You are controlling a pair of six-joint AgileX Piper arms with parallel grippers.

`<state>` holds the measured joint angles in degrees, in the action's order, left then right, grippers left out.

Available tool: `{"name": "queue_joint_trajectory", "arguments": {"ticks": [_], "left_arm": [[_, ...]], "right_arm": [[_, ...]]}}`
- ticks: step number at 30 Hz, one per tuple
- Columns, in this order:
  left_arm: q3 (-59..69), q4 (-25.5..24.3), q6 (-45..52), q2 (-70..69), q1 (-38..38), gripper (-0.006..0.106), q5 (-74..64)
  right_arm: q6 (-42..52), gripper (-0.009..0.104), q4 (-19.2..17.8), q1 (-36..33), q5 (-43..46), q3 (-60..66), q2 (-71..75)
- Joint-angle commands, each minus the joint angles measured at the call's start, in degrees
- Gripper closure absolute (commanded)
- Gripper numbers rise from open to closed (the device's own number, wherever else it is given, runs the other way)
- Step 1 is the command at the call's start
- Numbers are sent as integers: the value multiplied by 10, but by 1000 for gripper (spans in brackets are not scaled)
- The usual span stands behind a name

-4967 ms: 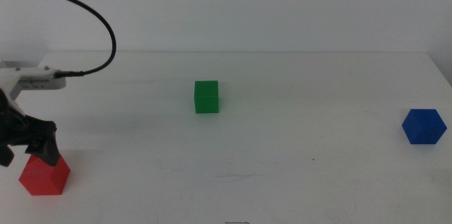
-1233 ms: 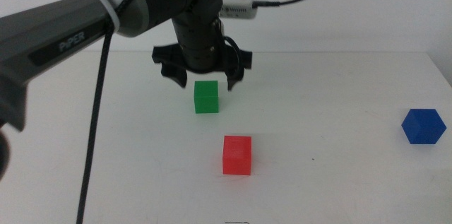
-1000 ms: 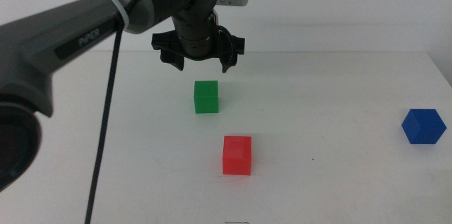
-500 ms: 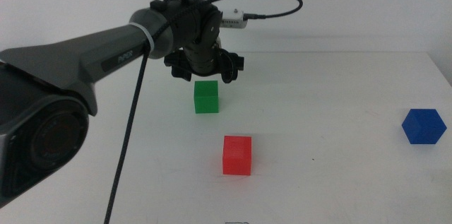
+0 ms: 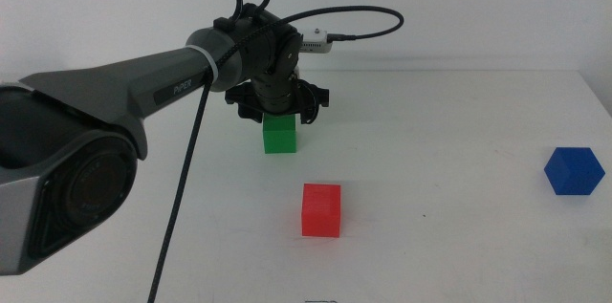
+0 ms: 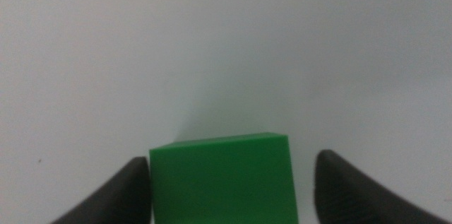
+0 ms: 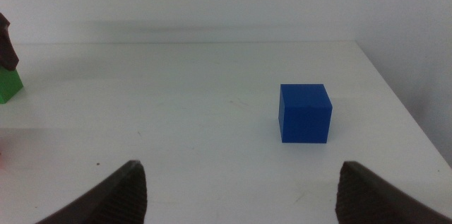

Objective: Stack red cubes first, then green, then blue cubes in a specific spot.

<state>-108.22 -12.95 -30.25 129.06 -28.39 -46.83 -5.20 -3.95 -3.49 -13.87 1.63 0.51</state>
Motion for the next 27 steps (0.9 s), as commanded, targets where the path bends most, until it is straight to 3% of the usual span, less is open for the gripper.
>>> {"name": "queue_joint_trajectory", "arguments": {"ticks": [1,8,12,21,27], "left_arm": [[-19,-3,-22,-38,0,37,18],[-19,-3,-56,-38,0,83,-7],[-19,-5,-54,-55,-1,100,-32],[-1,-44,-65,-141,-37,102,-101],[85,-97,-155,-219,-100,102,-92]], "right_arm": [[5,4,-7,3,41,-10,13],[5,4,-7,3,41,-10,13],[5,4,-7,3,41,-10,13],[5,4,-7,3,41,-10,13],[5,4,-7,3,41,-10,13]]}}
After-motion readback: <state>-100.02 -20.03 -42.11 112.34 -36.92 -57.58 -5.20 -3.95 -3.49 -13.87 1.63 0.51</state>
